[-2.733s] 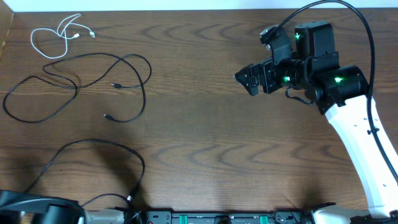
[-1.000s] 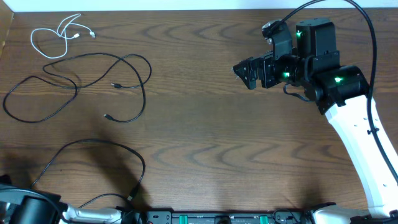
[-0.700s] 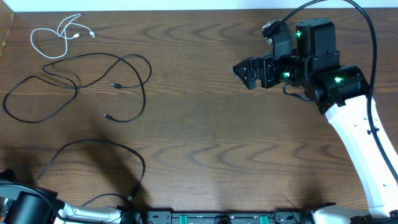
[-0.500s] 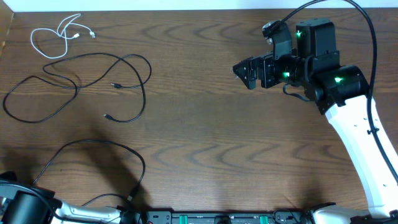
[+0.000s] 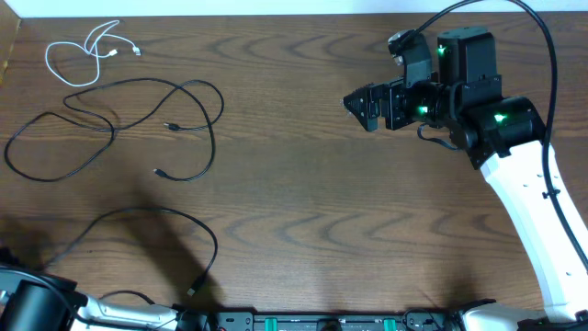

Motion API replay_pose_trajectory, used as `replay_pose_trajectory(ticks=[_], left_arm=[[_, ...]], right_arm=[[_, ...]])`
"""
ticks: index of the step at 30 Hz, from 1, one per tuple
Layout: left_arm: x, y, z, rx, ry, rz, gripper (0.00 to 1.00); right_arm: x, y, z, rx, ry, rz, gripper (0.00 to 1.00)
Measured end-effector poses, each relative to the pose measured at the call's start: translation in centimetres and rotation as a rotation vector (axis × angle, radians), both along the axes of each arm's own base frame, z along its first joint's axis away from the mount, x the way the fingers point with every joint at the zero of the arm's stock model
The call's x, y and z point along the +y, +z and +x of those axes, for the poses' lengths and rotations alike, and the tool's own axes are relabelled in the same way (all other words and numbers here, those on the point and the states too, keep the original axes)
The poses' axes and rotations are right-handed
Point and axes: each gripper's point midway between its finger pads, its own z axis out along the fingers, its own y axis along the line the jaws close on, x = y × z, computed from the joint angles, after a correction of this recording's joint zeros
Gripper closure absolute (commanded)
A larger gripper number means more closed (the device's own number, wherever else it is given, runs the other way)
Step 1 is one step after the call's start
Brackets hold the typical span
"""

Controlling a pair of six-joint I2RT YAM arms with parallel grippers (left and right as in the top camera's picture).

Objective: Untangle cables

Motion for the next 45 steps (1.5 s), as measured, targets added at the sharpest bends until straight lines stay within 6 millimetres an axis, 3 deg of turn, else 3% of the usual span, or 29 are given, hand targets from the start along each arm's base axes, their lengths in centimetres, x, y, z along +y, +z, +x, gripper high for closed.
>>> replay_pose_trajectory(ticks=[4,9,15,21,31,33,35,40,45], left_arm=[[0.2,0.2,3.2,-0.113,-0.071,0.016,0.92],[-1.3,0.6,7.6,-0.177,-0.171,0.005,0.93],[-1.3,2.6,12.0,-0.221,-0.261,0.055,0.92],[0.3,4.7,13.0,-0.24,-0.27,0.111,0.92],[1.4,6.2,13.6,-0.259,-0.276,0.154,0.92],[1.5,6.4,13.8,-0.268,-0.283,0.161,0.83],[1.6,6.7,14.1,-0.276,-0.299,0.166,0.6],[1.7,7.3,14.3,-0.278,-0.319,0.172,0.34],[0.9,6.7,14.0,-0.253,-0.346,0.139,0.29]], right_arm=[[0.0,0.0,0.0,0.004,-0.002,0.002,0.01],[0.0,0.0,0.0,0.005,-0.003,0.002,0.01],[0.0,-0.2,-0.2,0.015,-0.004,0.0,0.01],[-0.1,-0.2,-0.2,0.017,-0.004,0.0,0.01],[-0.1,-0.2,-0.2,0.018,-0.004,0.0,0.01],[-0.1,-0.2,-0.2,0.018,-0.005,0.0,0.01],[-0.1,-0.2,-0.2,0.019,-0.005,0.0,0.01],[0.0,-0.2,-0.3,0.022,-0.001,0.007,0.01],[0.1,-0.2,-0.3,0.022,-0.001,0.008,0.01]])
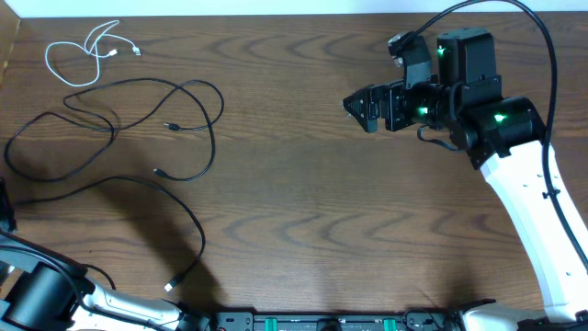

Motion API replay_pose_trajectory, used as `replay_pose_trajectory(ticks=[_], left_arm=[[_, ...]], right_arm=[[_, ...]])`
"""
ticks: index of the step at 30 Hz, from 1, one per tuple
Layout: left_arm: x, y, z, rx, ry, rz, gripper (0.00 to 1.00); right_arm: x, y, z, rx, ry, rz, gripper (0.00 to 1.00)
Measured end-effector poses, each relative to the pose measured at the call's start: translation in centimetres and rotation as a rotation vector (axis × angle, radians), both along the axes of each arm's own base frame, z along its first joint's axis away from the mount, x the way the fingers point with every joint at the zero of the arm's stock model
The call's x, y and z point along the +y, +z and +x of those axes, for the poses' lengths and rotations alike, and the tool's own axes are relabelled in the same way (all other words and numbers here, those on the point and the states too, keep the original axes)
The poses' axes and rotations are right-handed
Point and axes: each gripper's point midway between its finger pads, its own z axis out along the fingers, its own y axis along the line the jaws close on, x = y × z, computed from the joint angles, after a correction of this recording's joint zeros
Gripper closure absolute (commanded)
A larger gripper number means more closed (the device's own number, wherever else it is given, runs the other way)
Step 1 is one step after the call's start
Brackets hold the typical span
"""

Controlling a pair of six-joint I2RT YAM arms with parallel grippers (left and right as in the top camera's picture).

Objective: Untangle cables

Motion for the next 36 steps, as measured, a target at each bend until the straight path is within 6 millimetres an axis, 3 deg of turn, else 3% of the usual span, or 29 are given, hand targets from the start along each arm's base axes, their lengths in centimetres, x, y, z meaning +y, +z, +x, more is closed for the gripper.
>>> replay_pose_trajectory(ticks=[6,10,15,19,30,33,36], left_arm=[[-3.2,-1.7,-1.7,0.092,-0.024,-0.137,0.28],[-8.2,-3.1,-5.7,0.273,-0.002,-0.34,0.28],[-11.2,-4.3,-9.1,0.448,0.016,-0.435,0.28],[-13.8,-5.7,-10.6,0.552,-0.018,-0.482,0.28],[-14.2,-6.9,-11.2,0.601,-0.069,-0.441,0.32],[-14.5,-6.3,-11.0,0.585,-0.109,-0.434,0.32],[-15.2,-4.5,-10.6,0.543,-0.136,-0.429,0.32]], right_arm=[[0.1,0.0,-0.1,0.002,0.005,0.004,0.01],[0.1,0.0,-0.1,0.003,0.007,0.006,0.01],[0.2,0.2,0.0,-0.006,0.01,0.011,0.01],[0.3,0.4,0.1,-0.017,0.013,0.011,0.01],[0.2,0.2,0.0,-0.01,0.013,0.009,0.01],[0.2,0.2,0.0,-0.01,0.013,0.009,0.01],[0.2,0.2,0.0,-0.01,0.014,0.009,0.01]])
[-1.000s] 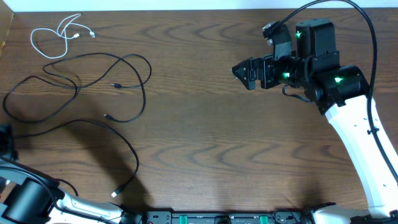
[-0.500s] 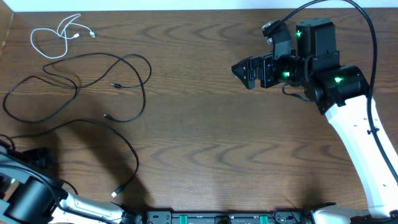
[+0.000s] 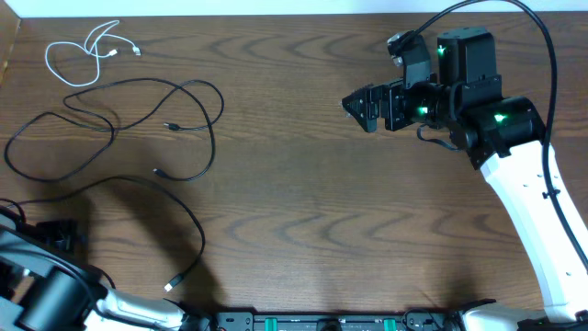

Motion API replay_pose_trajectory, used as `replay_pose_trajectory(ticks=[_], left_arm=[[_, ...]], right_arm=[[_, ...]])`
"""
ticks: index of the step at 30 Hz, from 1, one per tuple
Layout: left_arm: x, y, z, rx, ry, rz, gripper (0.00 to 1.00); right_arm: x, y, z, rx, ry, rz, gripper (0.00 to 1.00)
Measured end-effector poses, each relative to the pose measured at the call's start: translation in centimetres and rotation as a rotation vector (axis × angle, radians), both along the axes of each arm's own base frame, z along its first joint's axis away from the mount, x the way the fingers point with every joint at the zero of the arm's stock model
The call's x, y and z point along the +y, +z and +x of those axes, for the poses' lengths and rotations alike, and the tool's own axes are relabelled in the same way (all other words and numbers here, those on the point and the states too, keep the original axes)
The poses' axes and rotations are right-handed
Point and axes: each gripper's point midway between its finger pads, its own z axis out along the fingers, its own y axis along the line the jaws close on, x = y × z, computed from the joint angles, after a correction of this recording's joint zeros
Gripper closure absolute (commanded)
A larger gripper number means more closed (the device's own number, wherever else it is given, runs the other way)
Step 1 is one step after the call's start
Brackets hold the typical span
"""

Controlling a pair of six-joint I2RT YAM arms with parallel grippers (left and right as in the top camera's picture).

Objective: Untangle cables

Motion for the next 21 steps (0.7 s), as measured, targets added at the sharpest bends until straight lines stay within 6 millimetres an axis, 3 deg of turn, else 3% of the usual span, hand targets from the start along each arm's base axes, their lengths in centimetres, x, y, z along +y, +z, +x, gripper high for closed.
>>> replay_pose_trajectory(ticks=[4,6,14,21], left_arm=[[-0.3,2.8,0.4,-0.061,-0.027,0.048,0.32],[-0.6,3.1,0.3,-0.072,-0.032,0.067,0.32],[-3.8,-2.2,-1.5,-0.052,-0.035,0.03,0.32],[-3.8,-2.9,-2.1,-0.03,-0.036,0.05,0.42]], right_arm=[[0.0,0.0,0.0,0.0,0.0,0.0,0.01],[0.0,0.0,0.0,0.0,0.0,0.0,0.01],[-0.1,-0.3,-0.2,0.015,0.001,-0.005,0.01],[-0.1,-0.5,-0.5,0.03,0.002,-0.01,0.01]])
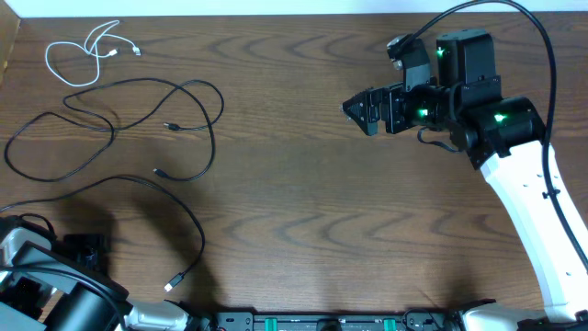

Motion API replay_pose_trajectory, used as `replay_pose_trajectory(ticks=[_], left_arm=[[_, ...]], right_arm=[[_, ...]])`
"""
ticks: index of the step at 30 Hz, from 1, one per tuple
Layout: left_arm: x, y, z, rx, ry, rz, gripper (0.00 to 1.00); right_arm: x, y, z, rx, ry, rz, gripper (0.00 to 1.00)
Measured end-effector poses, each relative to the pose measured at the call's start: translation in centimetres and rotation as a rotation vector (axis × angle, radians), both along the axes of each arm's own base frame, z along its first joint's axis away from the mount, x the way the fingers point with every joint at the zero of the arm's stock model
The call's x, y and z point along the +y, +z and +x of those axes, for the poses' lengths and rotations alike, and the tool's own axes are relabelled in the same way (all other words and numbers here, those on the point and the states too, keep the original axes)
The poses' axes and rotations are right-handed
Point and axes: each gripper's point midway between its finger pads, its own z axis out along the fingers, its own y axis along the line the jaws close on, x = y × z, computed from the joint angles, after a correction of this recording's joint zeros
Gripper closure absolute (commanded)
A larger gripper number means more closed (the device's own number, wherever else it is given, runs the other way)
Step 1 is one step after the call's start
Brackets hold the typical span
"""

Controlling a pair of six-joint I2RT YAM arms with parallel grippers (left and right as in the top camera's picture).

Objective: Untangle cables

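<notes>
A thin white cable (87,51) lies coiled at the far left corner. Below it a long black cable (188,87) sprawls in crossing loops, both plug ends (171,125) inside the loops. A second black cable (188,216) arcs across the near left and ends in a plug (170,286) near the front edge; it lies apart from the first. My left gripper (85,248) shows as a dark block at the near left, just below that arc; its jaws are not readable. My right gripper (349,105) hovers at the far right with fingers together, holding nothing.
The brown wooden table (303,211) ends in a rail of equipment (322,322) along the front edge. My right arm's white link (537,221) runs down the right side, with its own black hose (542,37) looping above.
My left gripper has shifted a little right and toward the front edge. The cables lie as they did. The right arm has barely moved.
The second black cable first arched close to the front edge, with my left arm low in the corner. Then it lay further left and up, its arc nearer the looped cable, my arm at the left edge. Since then only the left gripper has come into view.
</notes>
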Motion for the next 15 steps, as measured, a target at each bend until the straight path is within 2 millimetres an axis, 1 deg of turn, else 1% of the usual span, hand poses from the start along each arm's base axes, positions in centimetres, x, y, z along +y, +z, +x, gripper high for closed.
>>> replay_pose_trajectory(ticks=[1,4,5,7,8,13,15], left_arm=[[0.0,0.0,0.0,0.002,0.003,0.001,0.44],[0.1,-0.1,-0.1,0.005,0.03,0.009,0.61],[0.1,-0.1,-0.1,0.002,0.035,0.015,0.67],[0.1,-0.1,-0.1,-0.005,0.048,0.025,0.86],[0.0,-0.1,-0.1,-0.012,0.048,0.026,0.92],[-0.4,-0.1,0.5,-0.058,0.065,0.003,0.92],[-0.6,0.0,1.2,-0.1,0.068,-0.017,0.92]], right_arm=[[0.0,0.0,0.0,-0.003,0.0,0.001,0.01],[0.1,0.2,0.2,-0.014,0.0,0.004,0.01],[0.1,0.3,0.3,-0.017,0.0,0.005,0.01],[0.1,0.3,0.3,-0.017,0.0,0.005,0.01],[0.1,0.3,0.3,-0.017,0.0,0.005,0.01],[0.1,0.2,0.2,-0.014,0.0,0.004,0.01],[0.1,0.2,0.2,-0.014,0.0,0.004,0.01]])
